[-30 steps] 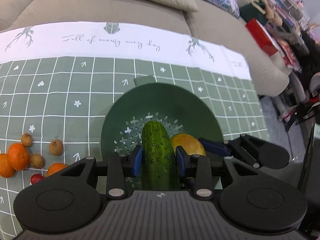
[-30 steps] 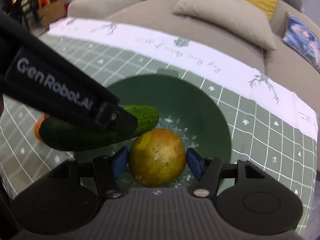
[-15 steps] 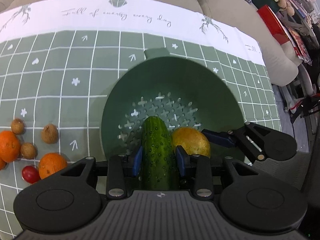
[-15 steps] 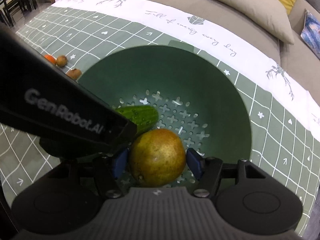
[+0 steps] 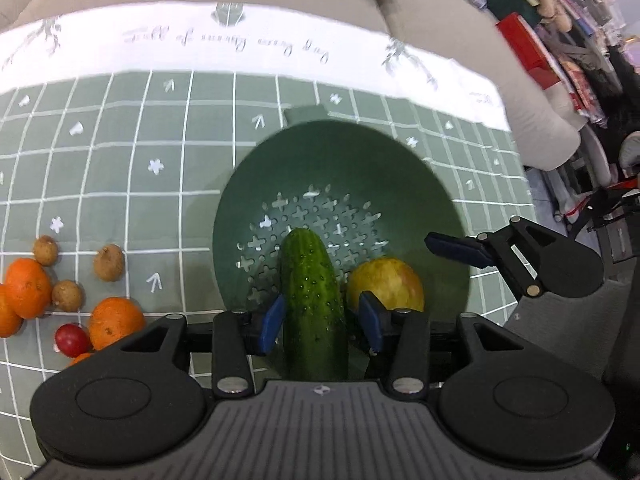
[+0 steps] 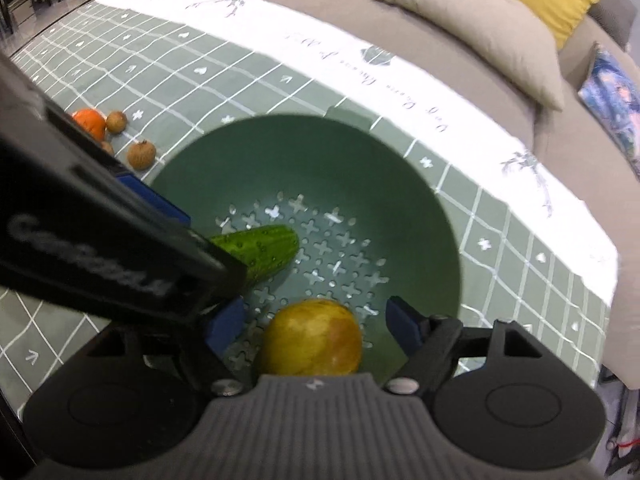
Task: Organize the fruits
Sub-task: 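Open the left tool releasing the cucumber while the right tool releases the pear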
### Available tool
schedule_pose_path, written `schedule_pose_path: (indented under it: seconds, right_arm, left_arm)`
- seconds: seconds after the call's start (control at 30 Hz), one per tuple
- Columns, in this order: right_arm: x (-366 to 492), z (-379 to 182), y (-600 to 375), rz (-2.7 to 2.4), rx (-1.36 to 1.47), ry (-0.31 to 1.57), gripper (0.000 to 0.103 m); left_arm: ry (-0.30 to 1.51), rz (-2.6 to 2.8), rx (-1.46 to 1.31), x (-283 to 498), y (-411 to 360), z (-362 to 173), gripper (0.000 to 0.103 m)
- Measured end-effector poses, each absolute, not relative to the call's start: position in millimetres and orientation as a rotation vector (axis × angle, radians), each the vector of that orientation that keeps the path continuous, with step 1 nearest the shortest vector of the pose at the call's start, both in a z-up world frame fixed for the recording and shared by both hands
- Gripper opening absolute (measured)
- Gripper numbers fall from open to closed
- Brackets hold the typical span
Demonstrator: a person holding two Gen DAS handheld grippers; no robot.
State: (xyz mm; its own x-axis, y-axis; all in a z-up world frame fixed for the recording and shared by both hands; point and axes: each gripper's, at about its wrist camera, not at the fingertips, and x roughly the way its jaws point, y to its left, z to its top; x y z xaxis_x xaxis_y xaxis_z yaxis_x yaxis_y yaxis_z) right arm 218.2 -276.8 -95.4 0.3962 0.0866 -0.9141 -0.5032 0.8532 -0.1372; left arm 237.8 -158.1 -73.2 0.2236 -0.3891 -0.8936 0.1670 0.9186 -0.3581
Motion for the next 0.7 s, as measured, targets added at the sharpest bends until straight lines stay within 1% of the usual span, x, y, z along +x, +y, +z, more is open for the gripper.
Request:
schedule_pose_path:
  seconds: [0.07, 0.1, 0.27, 0.43, 0.7]
  right_arm:
    - [213, -84, -275, 0.357, -0.431, 1.084, 0.085]
    - [209, -78, -273, 0.339, -0.428, 1.069, 0.085]
    - [189, -51, -263, 0.322, -0.330, 1.006, 0.085]
    - [163, -32, -239, 0.334, -0.204, 0.952, 0.086]
    - [132, -46, -197, 0.287, -0.032, 0.898, 0.086]
  left_arm:
    - [1.261, -0.398, -0.187, 231, -151, -62, 0.053]
    - [1.243, -0.398, -0.174, 227, -148, -57, 0.054]
    - [1.124, -0.395, -0.114, 203, -117, -34, 0.056]
    - [1.039, -0.334, -0.058, 182, -81, -30, 0.056]
    - [0.950, -0.248, -0.028, 147, -29, -34, 0.056]
